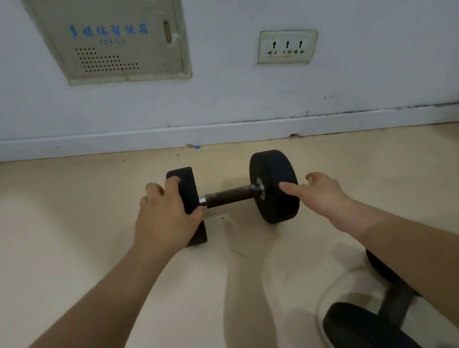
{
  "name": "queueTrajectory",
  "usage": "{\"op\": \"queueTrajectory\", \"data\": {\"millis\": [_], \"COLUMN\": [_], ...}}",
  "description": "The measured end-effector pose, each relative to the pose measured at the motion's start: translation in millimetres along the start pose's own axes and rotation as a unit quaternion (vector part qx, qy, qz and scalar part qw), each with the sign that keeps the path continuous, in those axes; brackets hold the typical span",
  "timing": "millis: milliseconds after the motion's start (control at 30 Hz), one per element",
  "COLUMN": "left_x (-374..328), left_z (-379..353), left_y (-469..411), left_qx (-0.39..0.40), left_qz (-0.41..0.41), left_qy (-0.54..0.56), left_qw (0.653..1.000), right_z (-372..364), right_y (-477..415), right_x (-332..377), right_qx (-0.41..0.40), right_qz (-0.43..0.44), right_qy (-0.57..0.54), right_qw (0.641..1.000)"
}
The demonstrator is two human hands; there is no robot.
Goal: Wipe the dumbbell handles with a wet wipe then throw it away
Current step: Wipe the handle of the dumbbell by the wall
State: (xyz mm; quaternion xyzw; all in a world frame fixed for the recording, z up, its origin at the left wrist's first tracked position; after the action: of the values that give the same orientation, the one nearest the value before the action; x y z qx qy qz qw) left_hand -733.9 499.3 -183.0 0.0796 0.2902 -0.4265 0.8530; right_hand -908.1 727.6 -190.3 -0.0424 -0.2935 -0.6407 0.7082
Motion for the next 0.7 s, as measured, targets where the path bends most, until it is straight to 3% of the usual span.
{"op": "queueTrajectory", "data": {"millis": [100,200,467,700], "left_x": [-1.7,-1.1,-8.1,-22.8], "left_z": [-5.3,-20.2,-26.4,-13.4], "left_y": [-35.7,-53.7,22.7,98.5], "left_qx": [0.055,0.112,0.057,0.106], "left_qz": [0.066,0.064,0.090,0.004], "left_qy": [-0.078,-0.124,-0.076,-0.105], "left_qw": [0.993,0.984,0.991,0.989], "right_z": [-11.7,-14.5,-17.5,-11.9], "right_y": [-6.1,-2.4,15.1,13.0], "right_x": [13.9,16.5,-24.1,-43.5], "right_qx": [0.004,-0.014,-0.013,0.020], "right_qz": [0.058,0.071,0.130,0.140], "right_qy": [0.090,0.098,0.090,0.136], "right_qw": [0.994,0.993,0.987,0.981]}}
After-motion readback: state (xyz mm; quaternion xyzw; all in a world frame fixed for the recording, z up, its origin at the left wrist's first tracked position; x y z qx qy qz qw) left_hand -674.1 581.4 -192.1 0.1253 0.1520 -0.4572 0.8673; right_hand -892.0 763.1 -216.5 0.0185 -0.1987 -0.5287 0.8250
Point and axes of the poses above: each hand's wrist, its own y-axis away from the middle knuckle, its own z-axis out of the back of the hand, x = y × z, the point moved 4 cm from there along -y, towards the middle knuckle, and after that the axes turned 11 degrees about y, right-handed, at the moved point
